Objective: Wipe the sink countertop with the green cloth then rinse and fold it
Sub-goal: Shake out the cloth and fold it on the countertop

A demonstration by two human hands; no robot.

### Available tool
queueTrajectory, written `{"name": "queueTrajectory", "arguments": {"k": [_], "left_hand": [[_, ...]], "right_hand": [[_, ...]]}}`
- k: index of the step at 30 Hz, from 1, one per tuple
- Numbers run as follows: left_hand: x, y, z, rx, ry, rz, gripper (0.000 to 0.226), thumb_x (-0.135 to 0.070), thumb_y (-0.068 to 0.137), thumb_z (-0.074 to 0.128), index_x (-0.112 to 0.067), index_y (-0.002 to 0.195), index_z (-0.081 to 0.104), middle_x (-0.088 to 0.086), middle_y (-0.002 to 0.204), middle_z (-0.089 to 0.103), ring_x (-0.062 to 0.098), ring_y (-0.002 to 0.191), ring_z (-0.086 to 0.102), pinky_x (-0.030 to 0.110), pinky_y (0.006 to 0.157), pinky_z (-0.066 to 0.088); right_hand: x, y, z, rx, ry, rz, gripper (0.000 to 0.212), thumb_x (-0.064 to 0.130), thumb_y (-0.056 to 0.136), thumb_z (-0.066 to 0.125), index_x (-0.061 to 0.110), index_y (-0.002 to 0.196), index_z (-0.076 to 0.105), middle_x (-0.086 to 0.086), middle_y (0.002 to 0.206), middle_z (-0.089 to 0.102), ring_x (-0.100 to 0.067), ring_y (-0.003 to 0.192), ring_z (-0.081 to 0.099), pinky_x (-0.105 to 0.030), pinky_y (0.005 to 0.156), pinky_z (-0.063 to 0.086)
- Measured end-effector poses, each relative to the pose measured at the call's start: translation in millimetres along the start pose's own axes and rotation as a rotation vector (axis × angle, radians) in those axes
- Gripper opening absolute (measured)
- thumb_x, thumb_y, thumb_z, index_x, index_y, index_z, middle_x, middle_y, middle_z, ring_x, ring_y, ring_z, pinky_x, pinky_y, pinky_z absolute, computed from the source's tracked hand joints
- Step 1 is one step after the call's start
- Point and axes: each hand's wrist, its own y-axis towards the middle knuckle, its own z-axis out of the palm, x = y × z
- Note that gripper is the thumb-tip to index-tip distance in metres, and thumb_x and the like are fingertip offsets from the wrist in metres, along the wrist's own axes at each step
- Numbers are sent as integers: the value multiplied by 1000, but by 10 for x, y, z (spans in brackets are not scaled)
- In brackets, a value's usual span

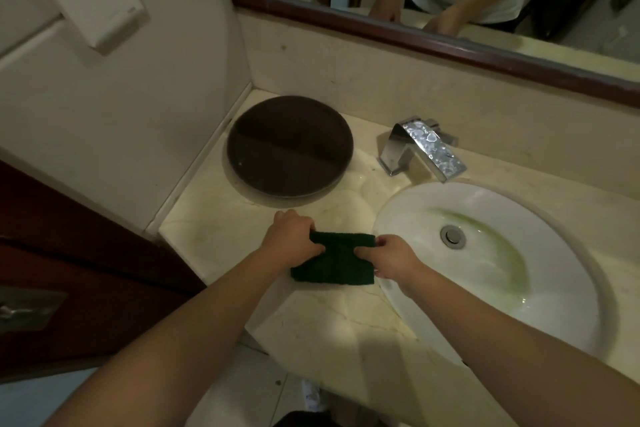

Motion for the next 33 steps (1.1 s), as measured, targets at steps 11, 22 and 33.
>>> {"name": "queueTrajectory", "arguments": {"k": [11, 22, 33], "left_hand": [[59, -97, -117, 166, -207, 42, 45, -24, 83, 70, -19, 125, 52, 1, 120, 59, 18, 106, 59, 34, 90, 53], [-95, -176, -96, 212, -451, 44, 17, -25, 78, 71, -20, 90, 59, -1, 84, 60, 15, 81, 62, 24, 62, 49], [-170, -167, -264, 261, -1399, -42, 33, 3, 83, 62, -9, 115, 59, 18, 112, 64, 30, 99, 65, 35, 74, 54]], "right_hand": [[201, -46, -24, -52, -183, -147, 24, 27, 80, 73, 15, 82, 52, -4, 80, 61, -18, 78, 60, -32, 72, 52], [0, -52, 29, -81, -280, -34, 46, 39, 78, 75, 15, 108, 50, -6, 104, 66, -21, 95, 64, -35, 82, 54], [143, -92, -111, 273, 573, 154, 50, 61, 89, 52, 18, 111, 63, -10, 108, 68, -24, 92, 67, -36, 92, 51]]}}
